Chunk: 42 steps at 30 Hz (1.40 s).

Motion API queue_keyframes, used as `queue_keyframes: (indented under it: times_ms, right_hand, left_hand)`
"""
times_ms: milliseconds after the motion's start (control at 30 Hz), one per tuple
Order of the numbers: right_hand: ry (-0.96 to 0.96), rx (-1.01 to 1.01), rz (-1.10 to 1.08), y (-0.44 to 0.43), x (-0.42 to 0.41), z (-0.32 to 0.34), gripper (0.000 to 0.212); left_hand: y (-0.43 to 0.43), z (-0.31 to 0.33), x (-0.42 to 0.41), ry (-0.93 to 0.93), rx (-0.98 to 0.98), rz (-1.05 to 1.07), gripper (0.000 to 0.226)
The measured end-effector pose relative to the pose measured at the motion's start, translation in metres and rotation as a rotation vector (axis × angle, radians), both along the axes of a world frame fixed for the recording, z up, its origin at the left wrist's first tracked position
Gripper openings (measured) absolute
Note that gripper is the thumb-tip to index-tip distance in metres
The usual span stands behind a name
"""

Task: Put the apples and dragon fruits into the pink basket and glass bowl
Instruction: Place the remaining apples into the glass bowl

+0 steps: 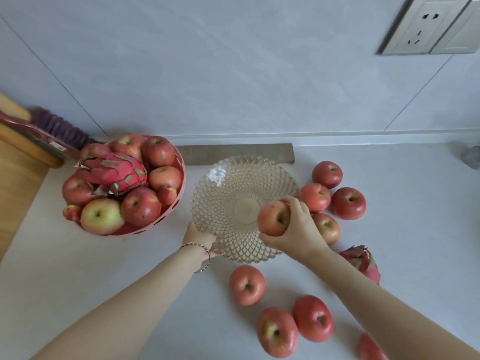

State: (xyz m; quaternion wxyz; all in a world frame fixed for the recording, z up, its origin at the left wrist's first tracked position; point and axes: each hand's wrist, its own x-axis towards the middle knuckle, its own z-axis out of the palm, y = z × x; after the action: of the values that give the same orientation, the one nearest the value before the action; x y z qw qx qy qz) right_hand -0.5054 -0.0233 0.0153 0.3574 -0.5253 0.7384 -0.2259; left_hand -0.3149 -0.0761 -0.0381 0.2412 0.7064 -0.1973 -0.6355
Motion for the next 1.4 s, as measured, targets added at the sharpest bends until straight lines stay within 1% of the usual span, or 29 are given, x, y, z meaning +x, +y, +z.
queue_keyframes:
  times_ms: [100, 200, 267, 367, 433, 500, 567, 600, 633, 700, 733, 767, 833, 867, 900, 933, 967, 1000, 1067, 1167, 1300, 1400]
  right_hand:
    - [0.005, 0.034, 0.056, -0.030, 0.022, -0.017, 0.082]
    - [0.083, 0.101, 0.129, -0.050, 0.033, -0.036, 0.087]
    - [0.115, 0.135, 0.160, -0.055, 0.037, -0.044, 0.087]
    - [0.137, 0.129, 0.193, -0.055, 0.036, -0.052, 0.087]
    - [0.111, 0.113, 0.182, -0.057, 0.034, -0.053, 0.091]
    - [0.085, 0.139, 0.176, -0.057, 0.034, -0.051, 0.098]
    - [0.126, 0.157, 0.209, -0.048, 0.035, -0.046, 0.099]
    - [0.176, 0.129, 0.226, -0.038, 0.037, -0.040, 0.094]
    - [0.221, 0.049, 0.230, -0.025, 0.040, -0.036, 0.084]
    - [0.295, -0.174, 0.231, 0.004, 0.047, -0.026, 0.057]
    - [0.356, -0.224, 0.262, 0.019, 0.051, -0.018, 0.048]
    - [0.418, -0.146, 0.337, 0.033, 0.056, -0.011, 0.041]
    - [0.527, 0.209, 0.464, 0.056, 0.063, -0.007, 0.032]
    - [0.578, 0.383, 0.477, 0.063, 0.066, -0.010, 0.035]
    - [0.627, 0.481, 0.447, 0.070, 0.069, -0.016, 0.048]
    - [0.651, 0.527, 0.406, 0.070, 0.074, -0.024, 0.064]
    - [0.633, 0.512, 0.349, 0.070, 0.078, -0.032, 0.072]
    - [0.609, 0.484, 0.293, 0.069, 0.082, -0.036, 0.075]
    - [0.513, 0.482, 0.197, 0.067, 0.089, -0.042, 0.075]
    - [0.410, 0.472, 0.084, 0.070, 0.093, -0.045, 0.068]
    - [0.343, 0.415, 0.059, 0.075, 0.089, -0.036, 0.056]
    - [0.256, 0.336, 0.091, 0.081, 0.084, -0.013, 0.051]
  left_hand:
    - [0.004, -0.004, 0.009, -0.067, -0.020, -0.107, 0.038]
    - [0.007, -0.010, 0.010, -0.068, -0.044, -0.112, 0.035]
    - [0.007, -0.015, 0.011, -0.088, -0.060, -0.116, 0.037]
    - [0.006, -0.025, 0.010, -0.091, -0.055, -0.108, 0.043]
    - [0.005, -0.029, 0.009, -0.102, -0.059, -0.103, 0.044]
    - [0.005, -0.031, 0.008, -0.125, -0.067, -0.116, 0.045]
    - [0.005, -0.035, 0.009, -0.146, -0.065, -0.136, 0.047]
    - [0.005, -0.035, 0.009, -0.152, -0.065, -0.141, 0.047]
    - [0.004, -0.037, 0.009, -0.163, -0.064, -0.141, 0.048]
    - [0.003, -0.039, 0.010, -0.167, -0.055, -0.142, 0.048]
    - [0.002, -0.042, 0.011, -0.154, -0.045, -0.137, 0.049]
    - [0.002, -0.043, 0.010, -0.138, -0.040, -0.127, 0.051]
    - [0.002, -0.042, 0.007, -0.116, -0.035, -0.119, 0.053]
    - [0.002, -0.037, 0.005, -0.123, -0.038, -0.108, 0.053]
    - [0.004, -0.033, 0.002, -0.129, -0.037, -0.089, 0.053]
    - [0.003, -0.029, 0.001, -0.125, -0.029, -0.054, 0.053]
    - [0.004, -0.029, 0.000, -0.123, -0.024, -0.033, 0.053]
    - [0.004, -0.026, 0.000, -0.122, -0.021, -0.031, 0.054]
    - [0.002, -0.027, 0.001, -0.144, -0.017, -0.053, 0.056]
    - [-0.001, -0.027, 0.000, -0.147, 0.006, -0.044, 0.058]
    - [0.000, -0.020, -0.001, -0.187, -0.011, -0.065, 0.056]
    - [0.007, 0.001, -0.003, -0.159, -0.020, -0.067, 0.051]
